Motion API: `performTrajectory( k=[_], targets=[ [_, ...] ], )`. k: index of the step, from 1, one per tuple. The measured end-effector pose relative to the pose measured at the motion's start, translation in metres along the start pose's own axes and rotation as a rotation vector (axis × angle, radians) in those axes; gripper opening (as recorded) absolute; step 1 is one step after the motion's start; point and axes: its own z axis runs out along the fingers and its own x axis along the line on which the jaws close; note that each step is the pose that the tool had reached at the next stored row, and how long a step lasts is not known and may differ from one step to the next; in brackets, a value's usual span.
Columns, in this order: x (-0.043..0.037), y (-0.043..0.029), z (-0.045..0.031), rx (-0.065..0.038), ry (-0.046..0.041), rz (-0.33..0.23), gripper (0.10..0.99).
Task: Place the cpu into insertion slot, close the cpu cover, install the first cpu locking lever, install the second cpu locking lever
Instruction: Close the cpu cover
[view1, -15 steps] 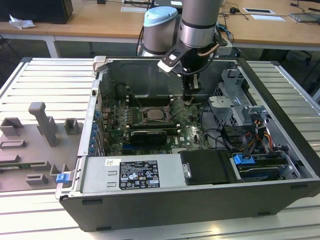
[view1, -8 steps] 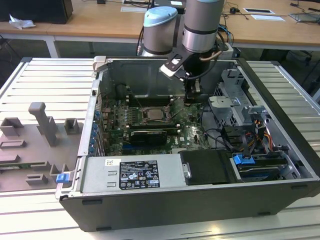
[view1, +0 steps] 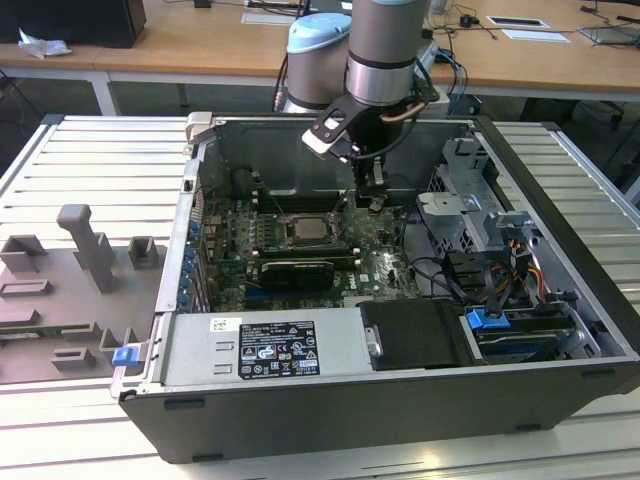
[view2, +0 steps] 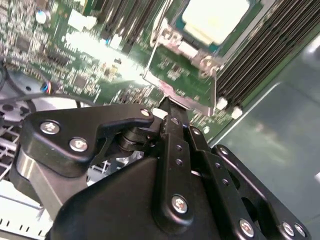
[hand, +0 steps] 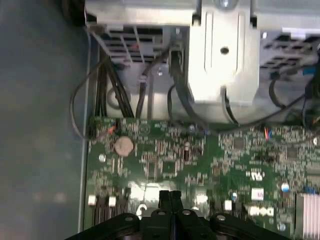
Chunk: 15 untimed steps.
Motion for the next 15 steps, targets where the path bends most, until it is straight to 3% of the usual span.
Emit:
performTrajectory(
  k=[3,8,15],
  targets=[
    [0.0004,-0.0071,0.0003,0.000,0.0004,0.000,0.106],
    [0.0013,-0.0299,0.0028,0.000,0.0002,0.000,0.106],
    [0.0021,-0.0425,0.0134,0.000,0.0003,-0.001,0.106]
  ],
)
